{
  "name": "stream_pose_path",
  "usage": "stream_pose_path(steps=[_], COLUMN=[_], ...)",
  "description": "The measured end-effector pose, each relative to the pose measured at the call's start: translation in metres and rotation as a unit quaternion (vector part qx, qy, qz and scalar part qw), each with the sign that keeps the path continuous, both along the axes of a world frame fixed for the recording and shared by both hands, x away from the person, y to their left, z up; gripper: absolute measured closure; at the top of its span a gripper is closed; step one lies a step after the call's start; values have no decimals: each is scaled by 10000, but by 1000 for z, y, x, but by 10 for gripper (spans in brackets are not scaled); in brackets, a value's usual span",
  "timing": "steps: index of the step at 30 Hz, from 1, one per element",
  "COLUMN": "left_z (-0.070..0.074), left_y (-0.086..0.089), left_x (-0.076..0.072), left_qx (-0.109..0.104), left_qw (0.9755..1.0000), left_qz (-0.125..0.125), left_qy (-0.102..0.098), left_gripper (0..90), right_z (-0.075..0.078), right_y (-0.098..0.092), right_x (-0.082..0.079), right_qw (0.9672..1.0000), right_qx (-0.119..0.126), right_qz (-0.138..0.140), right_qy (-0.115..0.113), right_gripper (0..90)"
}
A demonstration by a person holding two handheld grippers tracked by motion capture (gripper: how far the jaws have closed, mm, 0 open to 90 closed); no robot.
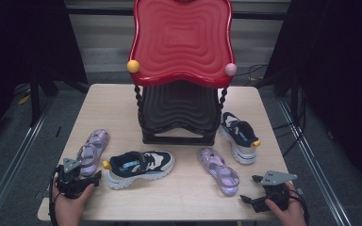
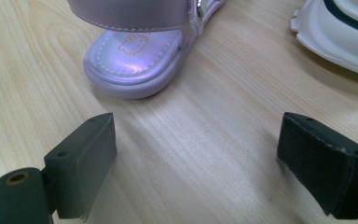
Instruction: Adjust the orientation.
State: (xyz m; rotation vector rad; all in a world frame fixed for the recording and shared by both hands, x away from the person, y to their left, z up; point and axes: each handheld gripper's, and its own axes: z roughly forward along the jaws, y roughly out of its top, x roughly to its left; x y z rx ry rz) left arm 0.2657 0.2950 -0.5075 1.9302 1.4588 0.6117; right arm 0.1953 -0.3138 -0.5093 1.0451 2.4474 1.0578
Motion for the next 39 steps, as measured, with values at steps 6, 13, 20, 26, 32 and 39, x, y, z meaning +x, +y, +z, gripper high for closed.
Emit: stream_pose_path(steps=[6,13,20,26,32,39], left_z=[0,0,0,0,2,2], left_y=[0,0,0,1,5,6], left_x=[0,0,0,-2,-2,5], left_qx=[0,2,-6,-5,-71,-137], left_qw=[10000,10000,10000,9999,9995,9990], left_qz=[4,9,-7,103,256,347], left_qy=[0,3,9,-37,-178,-228], left_gripper=[156,155,150,192,212,222], right_z=[0,0,0,0,0,0], right_y=[0,0,0,0,0,0], right_x=[0,0,0,0,0,0], right_qw=[10000,10000,10000,10000,10000,10000], right_qx=[-4,1,-2,-2,-1,-2], right_qz=[-1,0,-1,-1,-2,-5], right_qy=[-6,0,-6,-5,-5,-3], right_gripper=[111,111,111,111,111,111])
